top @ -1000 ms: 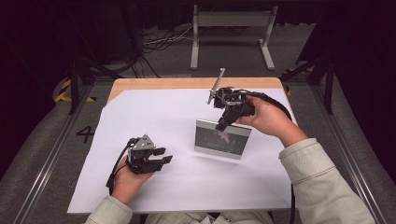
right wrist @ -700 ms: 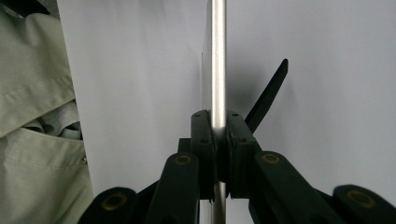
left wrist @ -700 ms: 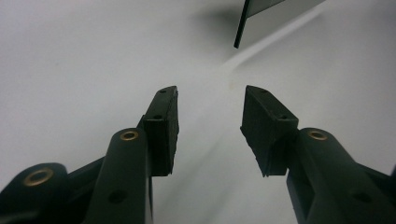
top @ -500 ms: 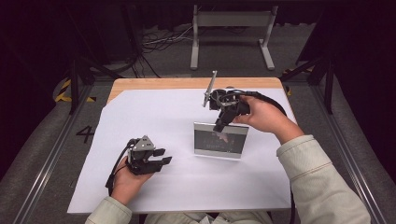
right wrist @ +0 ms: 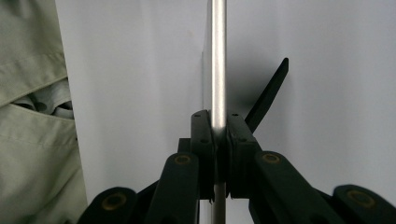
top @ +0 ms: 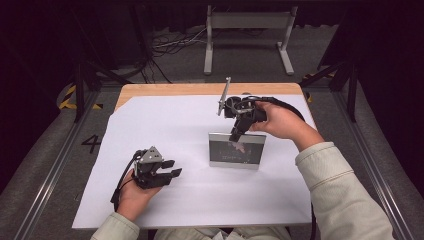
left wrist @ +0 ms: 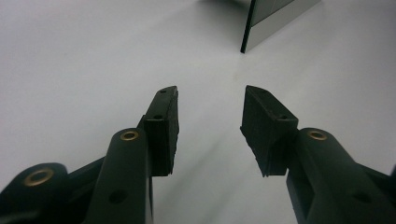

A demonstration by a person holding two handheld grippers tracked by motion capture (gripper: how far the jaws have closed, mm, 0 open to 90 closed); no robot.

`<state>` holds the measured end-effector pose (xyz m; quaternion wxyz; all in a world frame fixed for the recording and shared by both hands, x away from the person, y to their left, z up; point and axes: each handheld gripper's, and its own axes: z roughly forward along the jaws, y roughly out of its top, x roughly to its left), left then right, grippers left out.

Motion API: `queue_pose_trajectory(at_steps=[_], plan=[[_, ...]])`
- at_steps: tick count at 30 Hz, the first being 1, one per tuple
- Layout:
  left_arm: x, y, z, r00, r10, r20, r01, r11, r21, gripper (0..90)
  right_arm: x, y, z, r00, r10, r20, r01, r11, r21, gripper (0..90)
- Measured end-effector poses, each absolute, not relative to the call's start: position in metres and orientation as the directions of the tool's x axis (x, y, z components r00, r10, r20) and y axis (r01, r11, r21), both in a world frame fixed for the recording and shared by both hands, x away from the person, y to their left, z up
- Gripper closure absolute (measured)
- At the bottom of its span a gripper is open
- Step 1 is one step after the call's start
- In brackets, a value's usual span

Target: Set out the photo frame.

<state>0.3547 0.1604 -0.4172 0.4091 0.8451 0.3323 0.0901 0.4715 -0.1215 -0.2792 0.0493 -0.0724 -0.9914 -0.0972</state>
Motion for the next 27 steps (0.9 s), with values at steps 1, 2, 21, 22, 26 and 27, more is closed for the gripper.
queue_pose_trajectory(at_steps=[1, 2, 21, 22, 26, 27], plan=[[0.355, 0.16, -0.4173, 0.764, 0.633, -0.122, 0.488, -0.445, 0.751, 56.6, 0.4719, -0.1218, -0.2793, -0.985, 0.131, 0.111, 0.15, 0.971, 0.188, 84.0], [0.3551, 0.1597, -0.4175, 0.765, 0.632, -0.121, 0.487, -0.446, 0.751, 56.6, 0.4721, -0.1221, -0.2794, -0.985, 0.129, 0.113, 0.149, 0.97, 0.191, 84.0], [0.3546, 0.1574, -0.4179, 0.762, 0.635, -0.127, 0.492, -0.441, 0.751, 56.5, 0.4762, -0.1251, -0.283, -0.992, 0.122, 0.027, 0.125, 0.973, 0.193, 76.3], [0.3552, 0.1577, -0.4177, 0.768, 0.629, -0.119, 0.484, -0.45, 0.75, 56.5, 0.4762, -0.1256, -0.2827, -0.993, 0.119, 0.018, 0.121, 0.973, 0.194, 73.7], [0.355, 0.1574, -0.4176, 0.766, 0.631, -0.121, 0.486, -0.446, 0.751, 56.5, 0.4759, -0.1294, -0.2825, -0.991, 0.132, 0.025, 0.134, 0.965, 0.226, 62.3], [0.3553, 0.1576, -0.4175, 0.767, 0.631, -0.117, 0.484, -0.448, 0.752, 56.4, 0.4756, -0.1304, -0.2824, -0.991, 0.132, 0.023, 0.134, 0.964, 0.23, 60.0]])
